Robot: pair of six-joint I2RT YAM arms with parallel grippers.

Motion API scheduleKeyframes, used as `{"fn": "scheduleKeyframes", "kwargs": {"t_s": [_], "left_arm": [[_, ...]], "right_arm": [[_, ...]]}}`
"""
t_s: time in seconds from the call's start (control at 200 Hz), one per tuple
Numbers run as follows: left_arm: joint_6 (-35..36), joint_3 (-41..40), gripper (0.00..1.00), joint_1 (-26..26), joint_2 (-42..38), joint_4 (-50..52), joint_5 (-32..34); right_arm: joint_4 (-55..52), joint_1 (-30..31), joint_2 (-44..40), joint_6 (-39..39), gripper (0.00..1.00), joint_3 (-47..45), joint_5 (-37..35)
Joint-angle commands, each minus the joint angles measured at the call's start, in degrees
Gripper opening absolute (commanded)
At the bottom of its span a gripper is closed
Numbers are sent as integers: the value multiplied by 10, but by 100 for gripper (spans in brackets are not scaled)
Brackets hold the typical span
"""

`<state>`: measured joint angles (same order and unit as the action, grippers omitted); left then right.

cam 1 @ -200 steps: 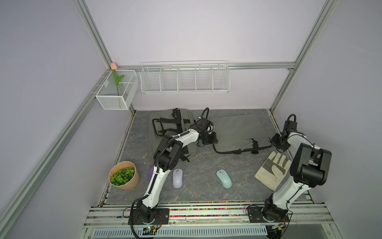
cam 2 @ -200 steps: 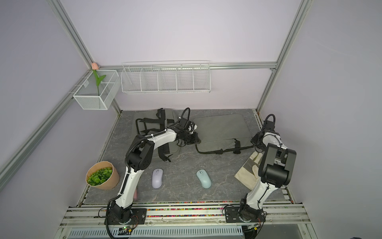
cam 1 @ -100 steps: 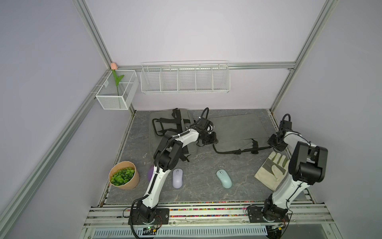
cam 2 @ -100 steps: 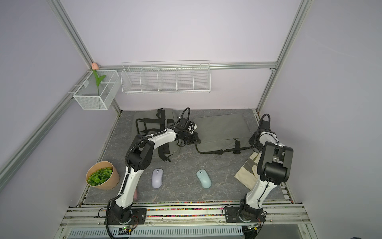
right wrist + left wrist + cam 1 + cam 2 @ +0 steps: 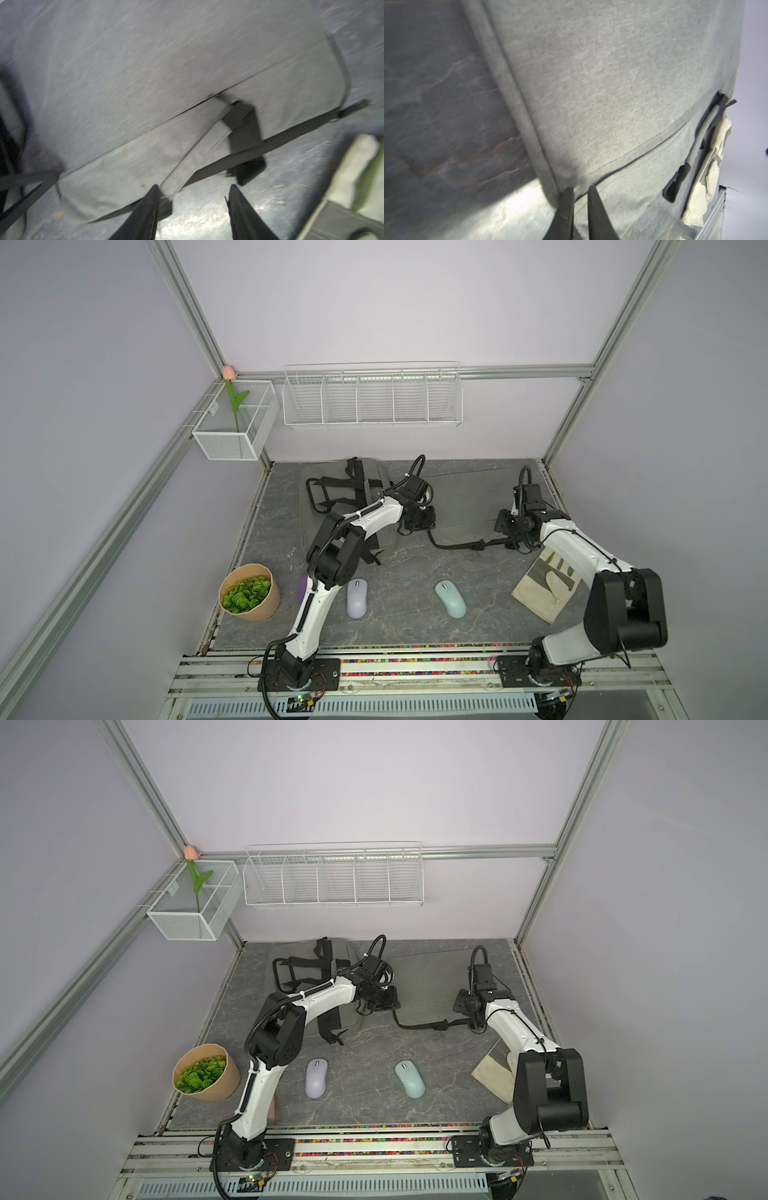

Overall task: Put the mouse into the laptop bag
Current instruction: Unzip the zipper on the zippered laptop bag, then open the zippered laptop bag at the center of the board.

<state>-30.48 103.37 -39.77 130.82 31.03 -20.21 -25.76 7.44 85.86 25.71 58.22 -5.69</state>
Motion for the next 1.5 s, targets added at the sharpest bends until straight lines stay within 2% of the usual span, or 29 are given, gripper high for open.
{"fn": "scheduleKeyframes", "kwargs": {"t_s": [0.0,0.185,0.285,0.39,0.53,0.705,0.945,1.17,1.25,1.335,1.495], "left_arm": [[15,22,18,-1,-19,69,39],[14,9,18,3,-48,77,53],[7,-22,18,13,-77,66,66],[3,-39,18,27,-94,60,73],[3,-26,18,27,-83,67,64],[2,-22,18,22,-70,64,61],[7,-22,19,18,-60,62,55],[11,-26,20,17,-55,60,54],[11,-30,20,17,-55,56,51],[12,-35,20,17,-55,52,49],[13,-41,20,16,-55,49,47]], "right_arm": [[5,53,-11,28,56,-28,39],[6,158,-7,-1,56,-22,16],[17,172,-4,26,57,-32,48],[40,179,-7,60,64,-60,60],[30,178,-2,81,72,-74,44],[30,163,0,106,77,-97,29],[62,113,16,121,76,-101,35],[82,99,67,112,68,-54,47],[85,97,86,113,62,-39,56],[99,98,87,116,51,-42,62],[85,97,78,112,19,-40,53]]}}
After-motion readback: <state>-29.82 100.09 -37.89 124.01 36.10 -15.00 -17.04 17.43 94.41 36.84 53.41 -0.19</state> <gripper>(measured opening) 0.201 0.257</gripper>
